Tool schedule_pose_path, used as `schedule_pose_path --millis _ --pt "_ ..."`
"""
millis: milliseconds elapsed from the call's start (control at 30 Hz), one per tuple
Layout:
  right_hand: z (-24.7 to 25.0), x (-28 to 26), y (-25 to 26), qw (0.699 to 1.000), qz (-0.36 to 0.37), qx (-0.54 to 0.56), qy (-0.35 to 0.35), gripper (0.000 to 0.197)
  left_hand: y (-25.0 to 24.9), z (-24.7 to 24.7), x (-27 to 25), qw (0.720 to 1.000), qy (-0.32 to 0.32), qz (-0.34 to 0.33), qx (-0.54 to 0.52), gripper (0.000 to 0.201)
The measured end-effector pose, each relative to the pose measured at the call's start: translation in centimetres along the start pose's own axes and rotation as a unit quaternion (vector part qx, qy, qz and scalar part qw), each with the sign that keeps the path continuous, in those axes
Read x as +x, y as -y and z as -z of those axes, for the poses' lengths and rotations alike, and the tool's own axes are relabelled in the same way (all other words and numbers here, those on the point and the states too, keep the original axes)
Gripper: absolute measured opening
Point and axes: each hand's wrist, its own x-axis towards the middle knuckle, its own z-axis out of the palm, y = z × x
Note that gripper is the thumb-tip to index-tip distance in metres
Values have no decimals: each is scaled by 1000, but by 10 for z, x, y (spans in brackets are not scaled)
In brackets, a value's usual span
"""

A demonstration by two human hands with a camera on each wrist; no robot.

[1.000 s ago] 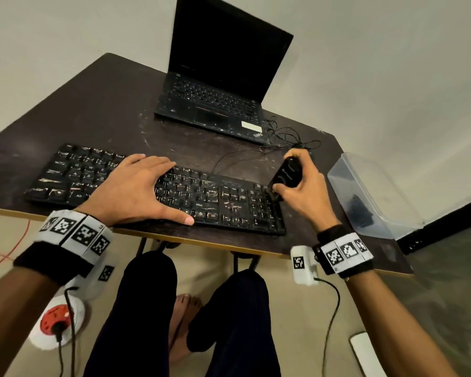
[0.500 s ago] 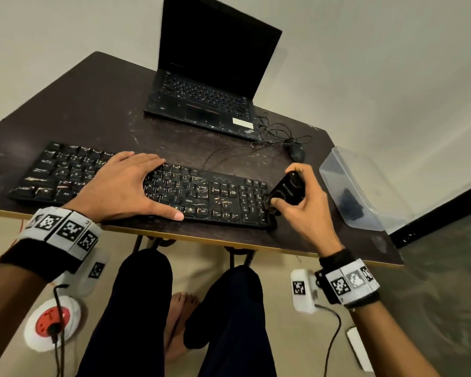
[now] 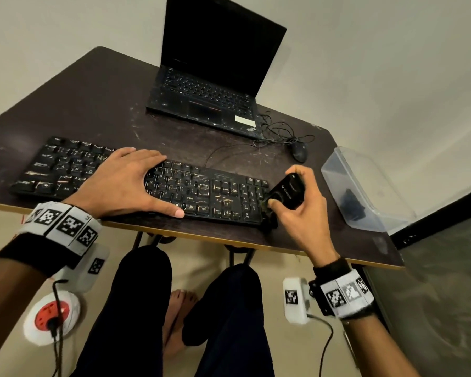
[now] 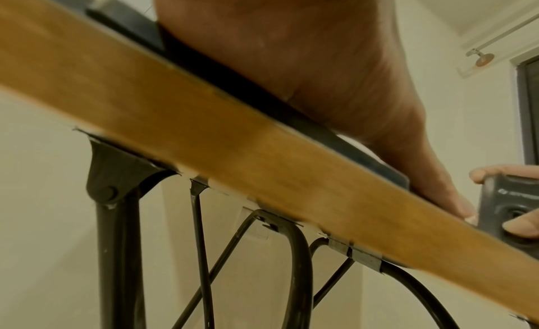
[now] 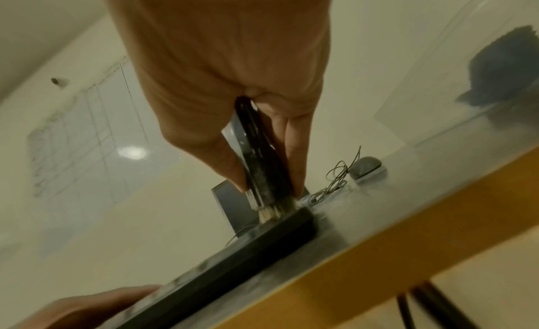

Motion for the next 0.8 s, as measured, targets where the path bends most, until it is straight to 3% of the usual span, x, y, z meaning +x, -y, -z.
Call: schedule_pose_path --millis 100,233,367,533,667,800 --pt "-10 -12 11 998 44 0 36 57 0 0 -2 1000 1 3 -3 154" --pt "-7 -6 5 999 -20 1 -25 59 -2 0 0 1000 2 0 -3 154" --pt "-24 -24 27 998 44 13 34 56 -2 -1 -2 1000 0 -1 -5 153" --pt "-13 -13 12 998 -17 -22 -59 58 -1 1 -2 1000 1 0 0 153" --pt "-23 -23 26 1000 25 -7 6 57 -3 2 -2 1000 4 5 -5 153" --pt "-19 -18 16 998 -21 -15 -60 58 -4 2 -2 1000 5 4 -4 153"
